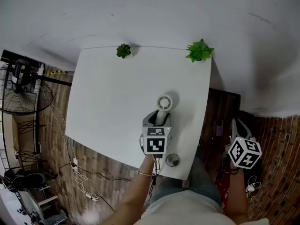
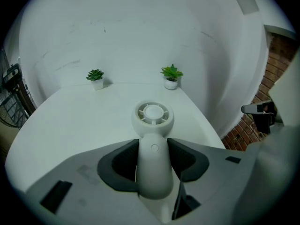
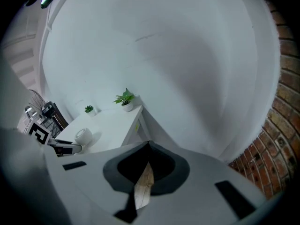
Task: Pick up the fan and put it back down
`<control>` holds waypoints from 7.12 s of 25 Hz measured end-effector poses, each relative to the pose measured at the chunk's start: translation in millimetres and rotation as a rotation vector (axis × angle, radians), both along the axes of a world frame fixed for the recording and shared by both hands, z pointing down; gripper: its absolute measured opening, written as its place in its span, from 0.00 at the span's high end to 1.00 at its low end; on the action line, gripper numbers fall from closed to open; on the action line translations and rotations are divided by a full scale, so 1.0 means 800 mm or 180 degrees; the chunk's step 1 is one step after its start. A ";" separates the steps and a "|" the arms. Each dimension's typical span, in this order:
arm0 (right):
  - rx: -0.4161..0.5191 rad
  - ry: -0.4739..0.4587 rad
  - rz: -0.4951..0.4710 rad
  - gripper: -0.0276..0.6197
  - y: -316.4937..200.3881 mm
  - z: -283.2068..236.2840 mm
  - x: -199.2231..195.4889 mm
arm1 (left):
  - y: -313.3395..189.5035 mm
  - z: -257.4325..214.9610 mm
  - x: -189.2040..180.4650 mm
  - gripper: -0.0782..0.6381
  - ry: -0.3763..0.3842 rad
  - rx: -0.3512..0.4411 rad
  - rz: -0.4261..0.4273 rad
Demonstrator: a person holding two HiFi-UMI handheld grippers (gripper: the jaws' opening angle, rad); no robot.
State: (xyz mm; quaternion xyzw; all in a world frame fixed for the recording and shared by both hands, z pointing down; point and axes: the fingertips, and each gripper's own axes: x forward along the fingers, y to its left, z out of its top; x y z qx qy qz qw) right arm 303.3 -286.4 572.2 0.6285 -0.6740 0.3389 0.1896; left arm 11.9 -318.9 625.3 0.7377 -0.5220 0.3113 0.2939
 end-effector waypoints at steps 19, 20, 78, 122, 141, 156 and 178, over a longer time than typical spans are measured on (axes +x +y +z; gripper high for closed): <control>0.0991 0.0070 -0.0407 0.96 -0.048 -0.166 -0.070 | -0.022 -0.219 -0.079 0.63 0.0186 0.1401 -0.0634; 0.1089 0.0076 -0.0427 0.96 -0.052 -0.181 -0.074 | -0.024 -0.236 -0.085 0.63 0.0181 0.1513 -0.0658; 0.0959 0.0183 -0.0535 0.96 -0.064 -0.170 -0.202 | 0.025 -0.177 -0.280 0.63 -0.0062 0.1246 -0.0842; 0.0115 0.0261 -0.0622 0.96 -0.026 -0.017 -0.194 | 0.098 0.016 -0.212 0.63 0.0019 0.0002 -0.0296; 0.0105 0.0259 -0.0633 0.96 -0.018 -0.018 -0.191 | 0.100 0.015 -0.210 0.59 0.0125 0.0063 -0.0356; 0.0253 0.0187 -0.0749 0.96 -0.029 -0.043 -0.201 | 0.108 -0.023 -0.225 0.55 0.0471 0.0300 -0.0679; 0.1213 -0.0050 -0.1138 0.96 -0.076 -0.211 -0.207 | 0.135 -0.256 -0.294 0.81 0.0424 0.1599 -0.1738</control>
